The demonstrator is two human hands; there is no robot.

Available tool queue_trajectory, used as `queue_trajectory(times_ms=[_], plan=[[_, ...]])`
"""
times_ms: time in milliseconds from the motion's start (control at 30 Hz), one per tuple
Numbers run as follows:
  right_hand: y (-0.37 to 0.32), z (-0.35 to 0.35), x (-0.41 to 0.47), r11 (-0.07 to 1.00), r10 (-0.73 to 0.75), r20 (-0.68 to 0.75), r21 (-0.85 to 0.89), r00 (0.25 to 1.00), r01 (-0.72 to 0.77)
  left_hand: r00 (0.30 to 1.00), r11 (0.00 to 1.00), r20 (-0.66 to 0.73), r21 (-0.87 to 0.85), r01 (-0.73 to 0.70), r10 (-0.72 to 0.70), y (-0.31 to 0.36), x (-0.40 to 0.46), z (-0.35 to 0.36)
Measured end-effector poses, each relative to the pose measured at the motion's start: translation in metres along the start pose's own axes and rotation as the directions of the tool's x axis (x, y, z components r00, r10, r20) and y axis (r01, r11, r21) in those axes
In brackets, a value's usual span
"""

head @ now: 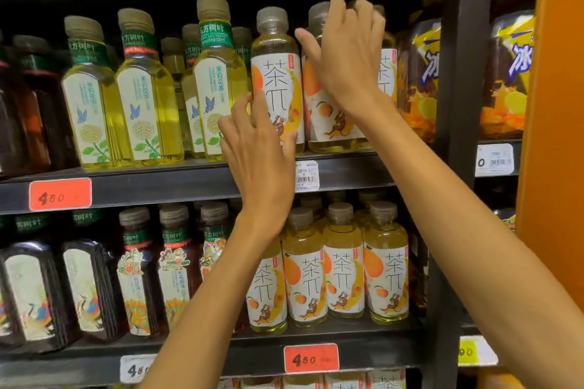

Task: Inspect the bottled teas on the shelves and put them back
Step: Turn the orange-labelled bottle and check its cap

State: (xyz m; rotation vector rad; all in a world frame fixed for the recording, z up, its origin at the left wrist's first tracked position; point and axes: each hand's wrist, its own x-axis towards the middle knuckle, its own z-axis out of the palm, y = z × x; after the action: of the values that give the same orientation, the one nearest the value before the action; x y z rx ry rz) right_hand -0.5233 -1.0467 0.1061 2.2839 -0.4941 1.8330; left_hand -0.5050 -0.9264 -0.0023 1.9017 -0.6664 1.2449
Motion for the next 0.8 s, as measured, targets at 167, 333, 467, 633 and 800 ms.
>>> queue_trajectory(times_ms=[167, 333, 467, 633, 800], plan=[[0.005, -0.019, 0.001, 0.969, 0.065, 0.001, 0.237, 0.998, -0.064, 0.987, 0.979, 0.025, -0.13, -0.154, 0.159, 0.013, -0.009, -0.001], [0.006, -0.046, -0.024, 0.636, 0.09, -0.026, 0.771, 0.996, -0.038, 0.973, 0.903, 0.168, -0.422, -0.076, 0.16, 0.024, -0.013, 0.001], [0.01, -0.061, -0.036, 0.521, 0.062, -0.085, 0.853, 0.994, 0.041, 0.976, 0.884, 0.161, -0.464, -0.059, 0.15, 0.033, -0.016, 0.002], [0.007, -0.081, -0.045, 0.463, 0.099, -0.103, 0.885, 0.99, 0.046, 0.971, 0.806, 0.2, -0.591, 0.016, 0.127, 0.043, -0.014, -0.004], [0.009, -0.106, -0.061, 0.304, 0.13, 0.038, 0.95, 0.991, -0.077, 0.979, 0.726, 0.152, -0.687, 0.008, 0.133, 0.043, -0.025, -0.021]])
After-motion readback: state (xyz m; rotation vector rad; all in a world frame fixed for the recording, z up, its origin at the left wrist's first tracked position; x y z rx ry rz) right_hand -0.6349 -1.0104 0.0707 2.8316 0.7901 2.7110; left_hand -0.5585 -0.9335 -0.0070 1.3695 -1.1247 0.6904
